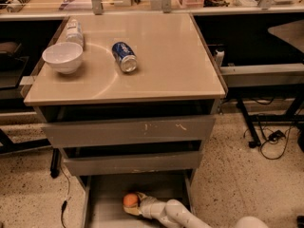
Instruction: Pick orange from bottom drawer and place on counter
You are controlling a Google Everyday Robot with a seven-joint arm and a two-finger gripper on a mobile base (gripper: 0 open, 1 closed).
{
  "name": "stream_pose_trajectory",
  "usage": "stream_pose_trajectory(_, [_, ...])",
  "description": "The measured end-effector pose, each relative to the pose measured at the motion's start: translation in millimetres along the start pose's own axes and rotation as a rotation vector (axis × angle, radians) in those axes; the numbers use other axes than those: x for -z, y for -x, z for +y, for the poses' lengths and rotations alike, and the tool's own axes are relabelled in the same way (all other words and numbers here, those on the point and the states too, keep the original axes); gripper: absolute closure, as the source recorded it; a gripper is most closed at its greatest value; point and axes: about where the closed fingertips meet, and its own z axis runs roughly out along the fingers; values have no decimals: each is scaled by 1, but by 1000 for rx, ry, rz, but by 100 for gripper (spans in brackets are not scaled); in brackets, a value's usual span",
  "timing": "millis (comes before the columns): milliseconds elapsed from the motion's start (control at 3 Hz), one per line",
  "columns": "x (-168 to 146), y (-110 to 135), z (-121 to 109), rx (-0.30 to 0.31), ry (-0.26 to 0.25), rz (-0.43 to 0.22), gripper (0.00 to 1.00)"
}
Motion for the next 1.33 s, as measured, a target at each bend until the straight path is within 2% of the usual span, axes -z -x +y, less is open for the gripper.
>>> stream_pose_trajectory(333, [12,21,8,-48,14,-33,100])
stream_pose_trajectory(667, [42,52,13,-119,-2,-63,100])
stream_pose_trajectory(1333, [107,115,28,-195,-38,-78,100])
